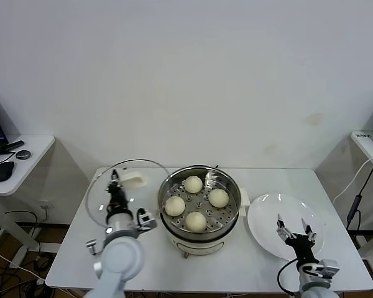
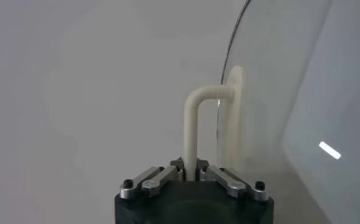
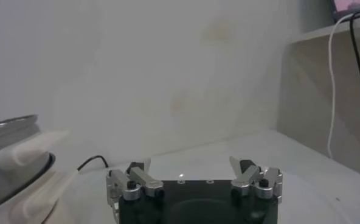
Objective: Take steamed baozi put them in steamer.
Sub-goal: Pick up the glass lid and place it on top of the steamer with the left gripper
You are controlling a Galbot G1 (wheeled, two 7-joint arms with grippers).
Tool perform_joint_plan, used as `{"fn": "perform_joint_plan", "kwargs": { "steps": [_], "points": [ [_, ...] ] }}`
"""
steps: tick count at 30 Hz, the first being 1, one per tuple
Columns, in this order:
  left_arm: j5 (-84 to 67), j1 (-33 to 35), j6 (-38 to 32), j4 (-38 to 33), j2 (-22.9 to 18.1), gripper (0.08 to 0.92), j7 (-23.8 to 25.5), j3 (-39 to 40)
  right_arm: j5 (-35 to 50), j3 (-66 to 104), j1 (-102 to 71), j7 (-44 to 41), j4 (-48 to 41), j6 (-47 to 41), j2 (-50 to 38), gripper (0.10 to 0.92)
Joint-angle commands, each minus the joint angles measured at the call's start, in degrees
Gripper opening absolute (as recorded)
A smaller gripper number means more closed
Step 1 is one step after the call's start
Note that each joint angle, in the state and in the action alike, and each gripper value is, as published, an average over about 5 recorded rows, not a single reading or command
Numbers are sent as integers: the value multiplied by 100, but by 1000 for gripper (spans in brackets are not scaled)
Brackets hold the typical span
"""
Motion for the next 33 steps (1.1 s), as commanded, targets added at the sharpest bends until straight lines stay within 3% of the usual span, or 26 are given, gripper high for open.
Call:
{"fn": "perform_joint_plan", "kwargs": {
  "steps": [1, 13, 33],
  "points": [
    [80, -610, 122, -144, -390, 168, 541, 1560, -119, 21, -92, -15, 80, -8, 42, 823],
    [-617, -1207, 126, 778, -734, 168, -56, 2304, -160, 54, -99, -14, 53, -2, 130, 823],
    [492, -1052, 123, 1837, -944, 168, -723, 2166, -212, 12, -45, -16, 2, 16, 206, 823]
  ]
}}
